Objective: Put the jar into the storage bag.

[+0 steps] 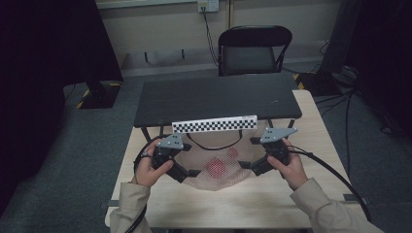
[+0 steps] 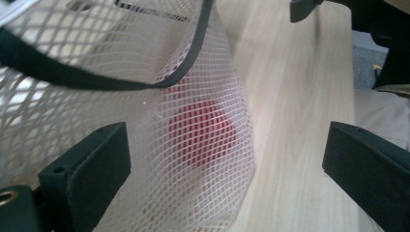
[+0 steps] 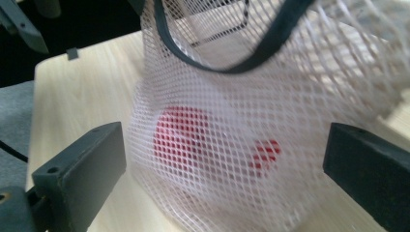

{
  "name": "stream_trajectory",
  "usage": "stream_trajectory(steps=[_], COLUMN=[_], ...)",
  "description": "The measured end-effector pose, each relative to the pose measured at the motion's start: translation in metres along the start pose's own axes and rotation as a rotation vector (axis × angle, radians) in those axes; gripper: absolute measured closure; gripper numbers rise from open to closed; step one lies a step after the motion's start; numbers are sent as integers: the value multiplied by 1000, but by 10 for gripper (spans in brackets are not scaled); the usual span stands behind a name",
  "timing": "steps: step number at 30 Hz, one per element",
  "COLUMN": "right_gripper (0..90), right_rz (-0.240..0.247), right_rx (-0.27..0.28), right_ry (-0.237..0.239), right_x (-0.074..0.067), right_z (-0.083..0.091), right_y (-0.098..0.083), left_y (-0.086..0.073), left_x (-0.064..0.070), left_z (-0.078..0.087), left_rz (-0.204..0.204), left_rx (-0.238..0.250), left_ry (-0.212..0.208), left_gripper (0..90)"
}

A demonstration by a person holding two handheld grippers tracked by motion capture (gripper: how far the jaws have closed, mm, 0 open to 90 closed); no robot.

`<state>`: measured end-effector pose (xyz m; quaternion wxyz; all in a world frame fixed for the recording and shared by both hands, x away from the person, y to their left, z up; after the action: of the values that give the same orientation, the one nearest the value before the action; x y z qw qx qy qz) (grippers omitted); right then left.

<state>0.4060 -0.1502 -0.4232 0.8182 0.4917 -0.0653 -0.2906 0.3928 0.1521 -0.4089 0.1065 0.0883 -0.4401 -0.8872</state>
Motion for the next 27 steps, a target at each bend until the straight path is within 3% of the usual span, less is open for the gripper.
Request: stream_trajectory(steps=[6,10,16,21,27], right_gripper=[5,5,5,6,7], right_rz=[-28,-43,-62,-80,-101], right_rx=[-13,-14,-18,-30,-51], right_ry=[-10,-21,-31,-51,-79], right_x=[10,17,25,33,43], right_z=[7,12,18,21,24], right_y=[-16,-27,-43,-60,-82], left_y=[-10,-15,-27,-39,-53], left_x=[-2,-2,-2,-4,-7], left_z=[-2,-4,-9,-14,-19], left_rz=[-3,-42,-26,-48,-34], left_rx=[8,1,-26,-57,-66], left_ry=[-5,-6,-43,-37,-44], left_gripper=[32,28,27,28,28])
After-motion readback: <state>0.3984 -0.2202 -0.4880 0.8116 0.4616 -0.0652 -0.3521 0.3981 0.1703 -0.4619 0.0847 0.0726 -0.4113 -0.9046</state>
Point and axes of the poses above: each handheld gripper's, and its own axes: z roughly backward along the jaws, y roughly out of its top, x roughly to its right, the point moved 3 cm from there along -z, roughly forward along the jaws, and after that the axes turned 8 degrees about -z, right-handed, at the moved point
